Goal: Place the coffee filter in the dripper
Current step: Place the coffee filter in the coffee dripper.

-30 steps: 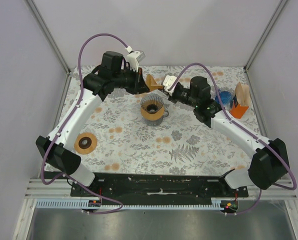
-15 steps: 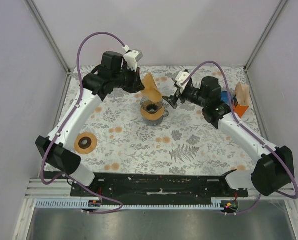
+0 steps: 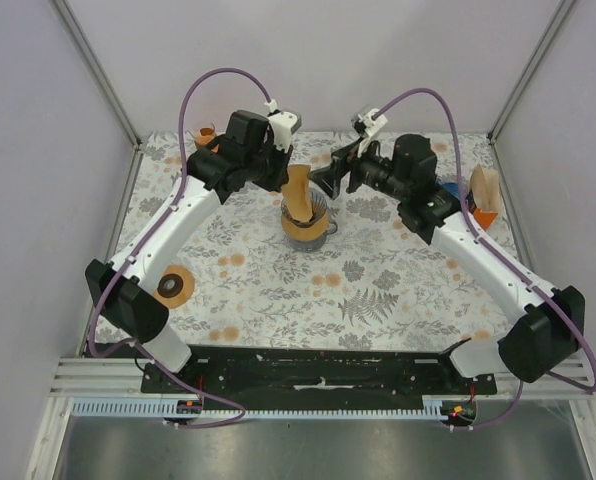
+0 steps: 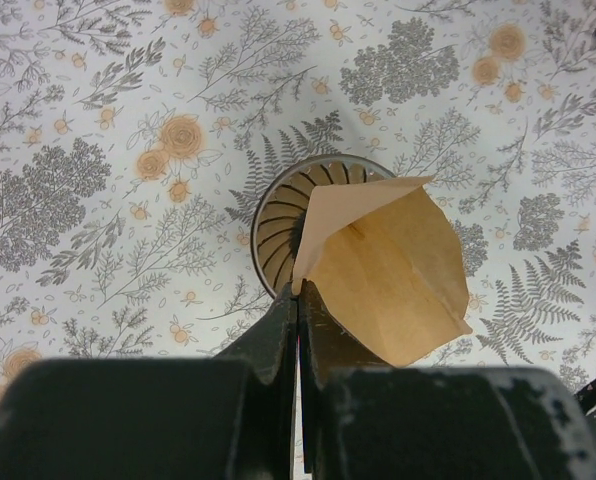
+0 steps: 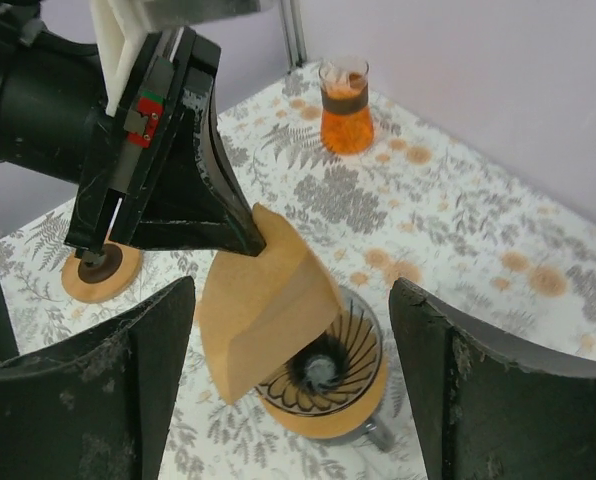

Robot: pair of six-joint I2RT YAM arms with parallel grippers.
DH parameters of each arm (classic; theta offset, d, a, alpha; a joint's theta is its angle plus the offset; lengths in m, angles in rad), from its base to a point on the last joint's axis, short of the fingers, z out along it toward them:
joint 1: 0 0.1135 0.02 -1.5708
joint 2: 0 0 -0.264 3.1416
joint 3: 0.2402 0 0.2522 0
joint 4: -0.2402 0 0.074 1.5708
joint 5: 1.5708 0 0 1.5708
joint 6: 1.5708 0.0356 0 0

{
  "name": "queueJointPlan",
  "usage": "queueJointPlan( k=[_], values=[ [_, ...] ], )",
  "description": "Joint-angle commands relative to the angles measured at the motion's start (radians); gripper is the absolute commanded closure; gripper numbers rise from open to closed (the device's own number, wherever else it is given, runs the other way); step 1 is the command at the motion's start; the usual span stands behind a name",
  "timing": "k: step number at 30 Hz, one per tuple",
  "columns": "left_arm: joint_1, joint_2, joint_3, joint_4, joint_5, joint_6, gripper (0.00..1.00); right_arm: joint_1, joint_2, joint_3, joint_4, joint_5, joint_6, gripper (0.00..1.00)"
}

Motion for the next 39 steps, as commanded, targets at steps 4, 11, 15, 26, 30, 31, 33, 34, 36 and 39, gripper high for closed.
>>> queueJointPlan(
  k=[4, 11, 15, 26, 30, 31, 33, 34, 36, 39],
  values=[
    [0.003, 0.013, -0.034, 0.027, -0.066, -0.066, 0.98, 0.143, 0.035, 0.018, -0.141, 0.281, 0.093, 0.15],
    [0.002, 0.019, -0.057, 0.032, -0.031, -0.1, 0.98, 0.174, 0.112, 0.047, -0.219, 0.38, 0.096, 0.33],
    [0.003, 0.022, -0.067, 0.035, -0.018, -0.111, 0.98, 0.173, 0.16, 0.072, -0.265, 0.411, 0.096, 0.46],
    [0.026, 0.041, -0.09, 0.043, 0.003, -0.106, 0.98, 0.144, 0.245, 0.177, -0.349, 0.44, 0.087, 0.84],
    [0.035, 0.068, -0.079, 0.038, 0.011, -0.082, 0.98, 0.084, 0.33, 0.283, -0.464, 0.318, 0.088, 0.93],
    [0.037, 0.074, -0.073, 0.032, 0.017, -0.072, 0.98, 0.075, 0.348, 0.314, -0.498, 0.296, 0.082, 0.95],
    [0.035, 0.083, -0.065, 0.023, 0.032, -0.065, 0.98, 0.07, 0.388, 0.375, -0.569, 0.287, 0.058, 1.0],
    [0.037, 0.09, -0.062, 0.02, 0.032, -0.06, 0.98, 0.07, 0.4, 0.398, -0.586, 0.279, 0.052, 1.0],
    [0.038, 0.093, -0.056, 0.021, 0.035, -0.057, 0.89, 0.07, 0.419, 0.415, -0.604, 0.253, 0.047, 1.0],
    [0.038, 0.097, -0.042, 0.018, 0.057, -0.057, 0.74, 0.07, 0.44, 0.42, -0.606, 0.226, 0.05, 1.0]
  ],
)
